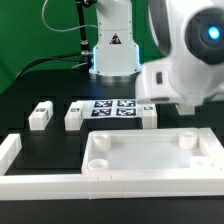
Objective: Assemble desk
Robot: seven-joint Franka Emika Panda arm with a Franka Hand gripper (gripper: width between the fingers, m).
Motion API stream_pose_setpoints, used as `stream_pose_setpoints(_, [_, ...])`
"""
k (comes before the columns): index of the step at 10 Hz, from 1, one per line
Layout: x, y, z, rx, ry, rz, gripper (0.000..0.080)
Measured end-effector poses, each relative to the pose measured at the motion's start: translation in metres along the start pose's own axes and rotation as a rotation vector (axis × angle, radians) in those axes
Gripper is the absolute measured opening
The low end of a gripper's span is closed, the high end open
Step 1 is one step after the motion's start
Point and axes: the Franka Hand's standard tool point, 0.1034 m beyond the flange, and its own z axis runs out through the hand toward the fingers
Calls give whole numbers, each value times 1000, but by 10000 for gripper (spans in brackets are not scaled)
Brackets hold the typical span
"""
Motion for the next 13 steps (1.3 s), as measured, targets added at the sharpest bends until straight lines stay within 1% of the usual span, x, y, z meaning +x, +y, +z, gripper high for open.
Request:
stream_pose_setpoints(1, [-13,-1,-22,-10,48,-11,287])
stream_pose_setpoints(2, [-27,-8,-29,-43,73,-47,287])
stream_pose_setpoints(3, [-22,-13,-25,-58,125,-78,287])
stream_pose_setpoints(4, [-16,-15,-29,-50,205,-79,288])
stream_pose_setpoints(5, [-16,-15,-32,-46,268,-79,288])
stream_pose_setpoints(6, [-11,-15,-33,-44,333,-94,288])
stream_pose_setpoints(7, [-6,-15,-37,-43,357,-112,288])
stream_pose_setpoints(8, [-10,-16,-62,-37,397,-128,288])
stream_pose_setpoints(9, [-15,-15,-94,-32,485,-157,288])
stream_pose_setpoints(10, [-23,-6,-119,-22,533,-174,288])
stream_pose_setpoints(11, [-23,3,-143,-12,620,-175,288])
stream_pose_setpoints(12, [-17,2,-148,-8,715,-173,288])
stream_pose_setpoints(13, [-18,2,-143,-12,754,-175,288])
